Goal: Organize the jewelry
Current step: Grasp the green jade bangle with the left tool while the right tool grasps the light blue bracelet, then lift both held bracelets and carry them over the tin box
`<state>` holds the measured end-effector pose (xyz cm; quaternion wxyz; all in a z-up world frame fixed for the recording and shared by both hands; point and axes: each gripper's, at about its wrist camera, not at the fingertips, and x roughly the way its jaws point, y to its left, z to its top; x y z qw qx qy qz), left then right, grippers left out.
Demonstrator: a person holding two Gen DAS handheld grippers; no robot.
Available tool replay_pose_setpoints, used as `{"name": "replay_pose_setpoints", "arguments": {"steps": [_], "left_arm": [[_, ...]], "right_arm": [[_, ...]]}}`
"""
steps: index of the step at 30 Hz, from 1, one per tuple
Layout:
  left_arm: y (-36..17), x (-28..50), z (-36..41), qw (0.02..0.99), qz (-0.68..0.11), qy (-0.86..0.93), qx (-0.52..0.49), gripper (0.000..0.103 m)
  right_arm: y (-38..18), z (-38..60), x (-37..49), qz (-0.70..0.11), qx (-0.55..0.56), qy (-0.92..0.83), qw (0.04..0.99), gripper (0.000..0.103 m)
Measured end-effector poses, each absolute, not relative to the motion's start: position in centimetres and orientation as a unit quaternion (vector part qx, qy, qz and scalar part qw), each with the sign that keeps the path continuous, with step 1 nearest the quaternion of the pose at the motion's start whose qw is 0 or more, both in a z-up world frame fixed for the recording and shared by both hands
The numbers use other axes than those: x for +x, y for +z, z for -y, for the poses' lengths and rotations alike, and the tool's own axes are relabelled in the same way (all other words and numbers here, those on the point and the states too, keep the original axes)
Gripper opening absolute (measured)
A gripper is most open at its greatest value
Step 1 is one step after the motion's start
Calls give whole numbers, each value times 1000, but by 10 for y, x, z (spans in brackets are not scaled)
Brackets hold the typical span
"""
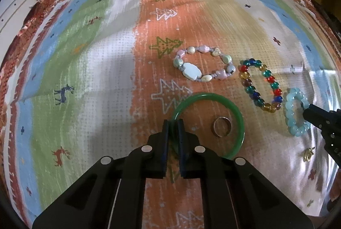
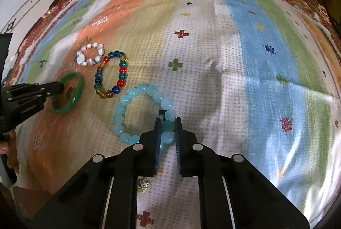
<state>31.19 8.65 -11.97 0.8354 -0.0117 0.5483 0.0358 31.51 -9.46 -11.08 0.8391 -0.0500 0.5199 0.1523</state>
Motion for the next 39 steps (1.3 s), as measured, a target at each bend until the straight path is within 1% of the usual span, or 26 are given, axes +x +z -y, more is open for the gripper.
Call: {"name": "replay_pose_setpoints", "arguments": {"steps": [10,21,39], "left_arm": [[-108,300,-80,840,-541,10,-37,6],[-84,286,-70,855,-517,-4,-44,7],[-52,261,-67,874,-482,-12,-53,7]], "right_arm": [[-93,90,303,-501,-44,169,848,12],[-64,84,287,-467,-40,199,861,12],[-38,81,258,-437,-47,213,873,12]]}}
